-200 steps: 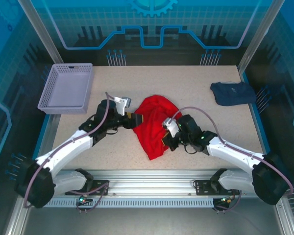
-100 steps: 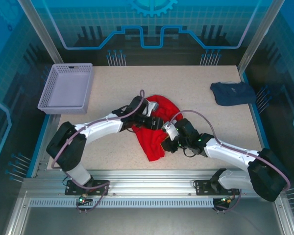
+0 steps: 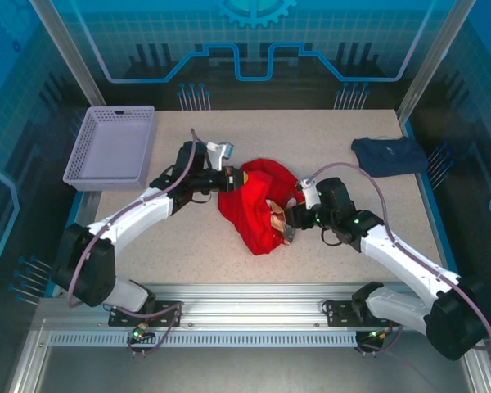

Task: Fold the inside-out t-shirt

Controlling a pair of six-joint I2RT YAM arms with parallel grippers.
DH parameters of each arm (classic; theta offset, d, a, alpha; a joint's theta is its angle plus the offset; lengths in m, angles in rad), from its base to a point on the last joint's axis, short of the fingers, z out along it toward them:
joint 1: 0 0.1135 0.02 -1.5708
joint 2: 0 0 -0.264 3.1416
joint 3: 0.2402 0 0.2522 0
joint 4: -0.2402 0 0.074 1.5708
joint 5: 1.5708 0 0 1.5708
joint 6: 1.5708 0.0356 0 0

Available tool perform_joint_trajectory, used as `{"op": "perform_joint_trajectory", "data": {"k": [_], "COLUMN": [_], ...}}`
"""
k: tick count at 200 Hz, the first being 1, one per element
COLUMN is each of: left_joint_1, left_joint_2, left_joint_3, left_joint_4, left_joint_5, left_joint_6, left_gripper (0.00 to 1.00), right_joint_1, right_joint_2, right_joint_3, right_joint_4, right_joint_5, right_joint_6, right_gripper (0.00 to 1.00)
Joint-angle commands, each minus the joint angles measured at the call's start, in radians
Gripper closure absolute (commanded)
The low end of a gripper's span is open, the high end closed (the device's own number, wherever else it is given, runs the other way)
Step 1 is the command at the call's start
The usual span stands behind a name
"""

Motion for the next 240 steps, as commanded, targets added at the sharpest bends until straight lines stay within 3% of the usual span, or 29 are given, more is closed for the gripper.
{"op": "perform_joint_trajectory", "data": {"k": [1, 51, 66, 82, 100, 158, 182, 228, 240], "left_joint_1": [0.005, 0.04, 0.049, 0.059, 0.076, 0.191, 0.197, 0.197, 0.197], "left_joint_2": [-0.028, -0.081, -0.104, -0.126, -0.152, -0.286, -0.324, -0.336, -0.321], "left_joint_3": [-0.018, -0.048, -0.069, -0.085, -0.102, -0.174, -0.241, -0.376, -0.391], "left_joint_4": [0.092, 0.163, 0.209, 0.24, 0.257, 0.41, 0.349, 0.065, 0.024], "left_joint_5": [0.121, 0.175, 0.183, 0.182, 0.168, 0.084, -0.018, -0.397, -0.451], "left_joint_6": [-0.039, -0.046, -0.066, -0.078, -0.082, -0.161, -0.1, 0.028, 0.052], "left_gripper": [1.0, 1.0, 1.0, 1.0, 1.0, 1.0, 1.0, 1.0, 0.99], "right_joint_1": [-0.012, -0.042, -0.044, -0.05, -0.07, -0.175, -0.177, -0.194, -0.201], "right_joint_2": [0.073, 0.294, 0.365, 0.383, 0.333, -0.083, -0.185, -0.269, -0.254], "right_joint_3": [0.043, 0.09, 0.101, 0.091, 0.08, 0.044, -0.054, -0.24, -0.24], "right_joint_4": [-0.011, 0.152, 0.178, 0.211, 0.211, 0.202, 0.236, 0.253, 0.232], "right_joint_5": [-0.015, -0.231, -0.291, -0.329, -0.329, -0.179, -0.126, 0.003, 0.021], "right_joint_6": [0.033, 0.079, 0.102, 0.12, 0.112, 0.046, 0.035, 0.083, 0.092], "right_gripper": [0.49, 0.49, 0.57, 0.76, 1.0, 1.0, 1.0, 1.0, 1.0]}}
